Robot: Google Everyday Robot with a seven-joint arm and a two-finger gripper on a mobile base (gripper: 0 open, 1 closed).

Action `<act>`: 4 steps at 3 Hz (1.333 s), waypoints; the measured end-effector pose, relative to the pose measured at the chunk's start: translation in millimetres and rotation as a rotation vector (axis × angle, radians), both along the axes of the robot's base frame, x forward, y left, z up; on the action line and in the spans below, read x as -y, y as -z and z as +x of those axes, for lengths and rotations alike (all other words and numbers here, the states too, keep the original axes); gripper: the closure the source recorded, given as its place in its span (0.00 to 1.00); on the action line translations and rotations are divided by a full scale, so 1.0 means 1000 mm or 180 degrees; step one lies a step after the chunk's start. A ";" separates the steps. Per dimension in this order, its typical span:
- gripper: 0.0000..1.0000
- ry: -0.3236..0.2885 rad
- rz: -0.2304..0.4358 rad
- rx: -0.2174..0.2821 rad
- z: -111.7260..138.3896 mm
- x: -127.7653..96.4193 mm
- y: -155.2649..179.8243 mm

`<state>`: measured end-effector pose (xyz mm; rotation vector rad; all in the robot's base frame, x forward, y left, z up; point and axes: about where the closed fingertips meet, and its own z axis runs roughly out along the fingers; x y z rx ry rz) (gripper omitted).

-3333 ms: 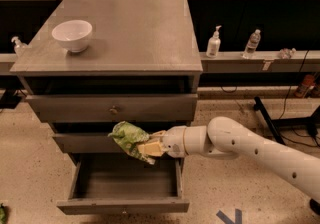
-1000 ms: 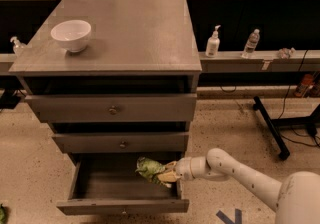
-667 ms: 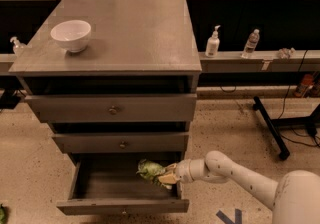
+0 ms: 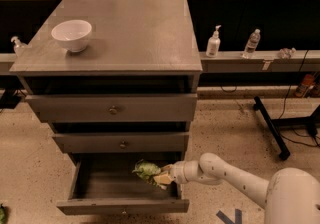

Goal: Place green jalapeno chip bag into bottom drawer

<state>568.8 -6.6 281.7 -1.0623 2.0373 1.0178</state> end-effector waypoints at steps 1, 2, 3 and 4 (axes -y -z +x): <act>0.28 0.0109 -0.0074 -0.0138 0.007 -0.024 0.016; 0.05 0.0108 -0.0069 -0.0137 0.007 -0.025 0.016; 0.00 0.0102 -0.0066 -0.0139 0.006 -0.026 0.016; 0.00 0.0101 -0.0066 -0.0140 0.006 -0.026 0.016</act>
Offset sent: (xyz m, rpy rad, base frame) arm 0.0056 0.0192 -0.0132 -0.0184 0.0353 -0.0274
